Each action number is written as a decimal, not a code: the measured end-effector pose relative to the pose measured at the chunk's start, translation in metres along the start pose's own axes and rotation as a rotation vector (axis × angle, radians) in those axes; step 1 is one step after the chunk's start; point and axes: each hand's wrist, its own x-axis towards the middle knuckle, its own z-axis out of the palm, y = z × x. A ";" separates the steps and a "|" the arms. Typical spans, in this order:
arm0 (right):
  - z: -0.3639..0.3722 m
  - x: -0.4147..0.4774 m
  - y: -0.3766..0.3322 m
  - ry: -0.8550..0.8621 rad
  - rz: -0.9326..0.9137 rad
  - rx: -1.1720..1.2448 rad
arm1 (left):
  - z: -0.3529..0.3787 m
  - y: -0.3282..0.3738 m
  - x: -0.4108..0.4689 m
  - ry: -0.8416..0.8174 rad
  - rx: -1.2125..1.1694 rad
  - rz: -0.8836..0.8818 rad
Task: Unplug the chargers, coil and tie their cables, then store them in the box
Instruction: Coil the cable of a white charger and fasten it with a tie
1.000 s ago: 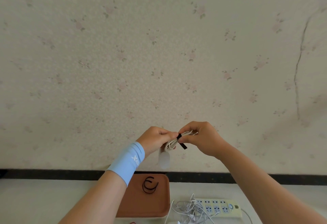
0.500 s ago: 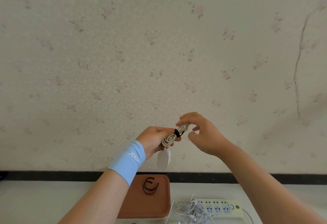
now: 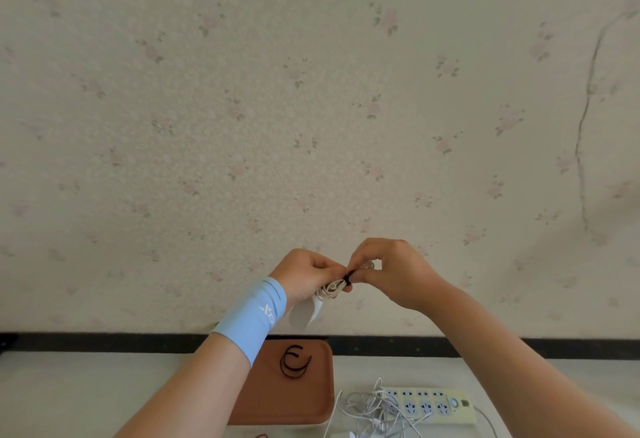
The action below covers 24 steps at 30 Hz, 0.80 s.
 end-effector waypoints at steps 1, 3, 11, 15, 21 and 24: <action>0.001 0.000 0.000 -0.014 0.048 0.009 | 0.000 -0.001 -0.001 -0.006 0.051 0.012; 0.001 0.000 0.001 -0.041 0.143 0.028 | 0.001 -0.002 -0.001 -0.026 0.116 0.028; 0.005 0.001 0.006 -0.089 0.210 0.140 | 0.008 -0.006 -0.001 -0.017 0.167 0.018; 0.012 0.004 0.007 -0.022 0.231 0.205 | 0.007 -0.012 0.004 0.071 0.010 -0.025; 0.030 0.009 0.012 -0.013 0.375 0.518 | 0.011 -0.014 0.010 0.193 -0.372 -0.140; 0.035 0.010 0.015 -0.035 0.386 0.582 | 0.010 -0.020 0.009 0.195 -0.345 -0.138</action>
